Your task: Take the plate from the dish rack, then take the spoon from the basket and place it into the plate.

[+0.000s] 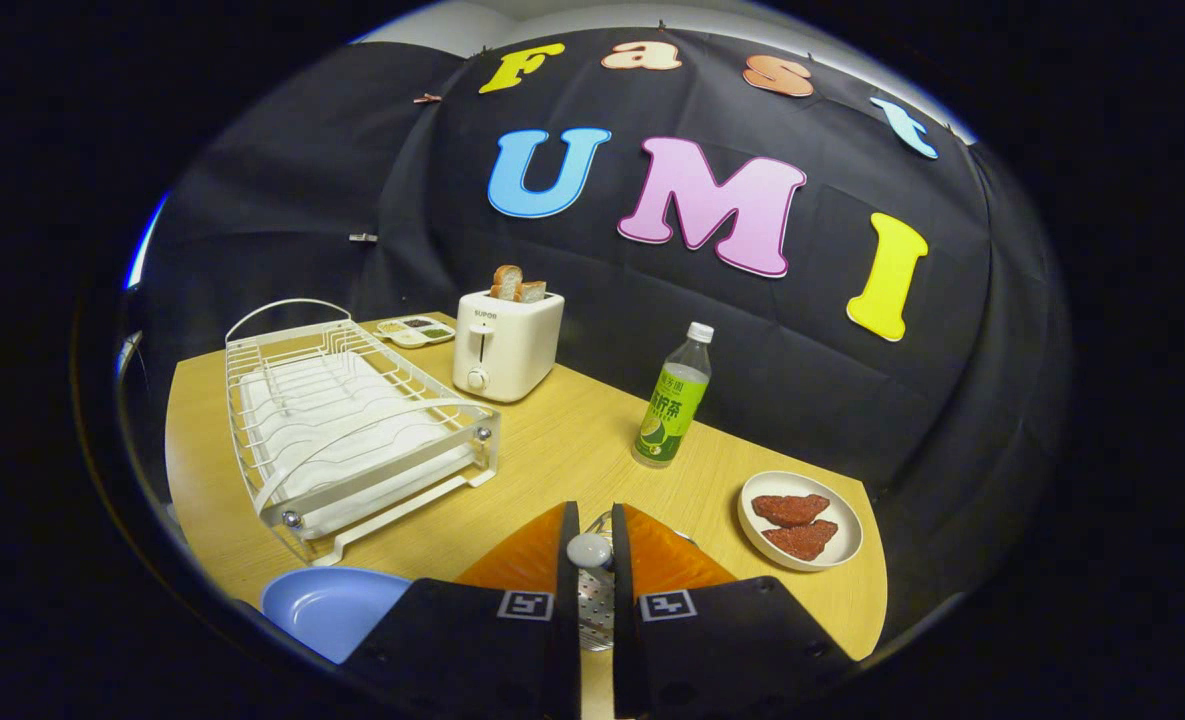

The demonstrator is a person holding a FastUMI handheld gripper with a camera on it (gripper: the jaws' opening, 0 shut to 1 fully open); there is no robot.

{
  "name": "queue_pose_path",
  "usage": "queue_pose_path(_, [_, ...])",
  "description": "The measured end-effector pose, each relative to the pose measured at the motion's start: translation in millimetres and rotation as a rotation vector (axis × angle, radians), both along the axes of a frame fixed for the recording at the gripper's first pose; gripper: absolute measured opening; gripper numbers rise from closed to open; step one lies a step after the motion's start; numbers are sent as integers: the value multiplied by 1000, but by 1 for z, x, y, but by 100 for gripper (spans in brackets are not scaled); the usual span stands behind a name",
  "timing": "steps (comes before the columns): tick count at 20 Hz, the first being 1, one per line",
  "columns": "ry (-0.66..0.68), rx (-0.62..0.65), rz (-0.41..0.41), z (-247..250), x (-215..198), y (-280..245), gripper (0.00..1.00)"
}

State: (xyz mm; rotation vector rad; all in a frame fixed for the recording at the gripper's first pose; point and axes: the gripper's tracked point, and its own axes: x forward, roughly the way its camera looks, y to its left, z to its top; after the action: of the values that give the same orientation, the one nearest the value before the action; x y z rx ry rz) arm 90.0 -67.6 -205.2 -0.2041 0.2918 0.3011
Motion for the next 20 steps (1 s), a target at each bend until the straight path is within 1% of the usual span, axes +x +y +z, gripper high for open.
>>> queue_pose_path(3, [37,58,-21,6,4,-13,13])
queue_pose_path(5, [43,63,-43,12,7,-25,11])
queue_pose_path(9, [40,121,-31,39,-1,-32,11])
queue_pose_path(12, [-22,132,35,80,-10,-33,11])
queue_pose_path(15, [-40,193,94,116,-27,-26,11])
queue_pose_path(20, [-25,245,204,137,-60,0,11])
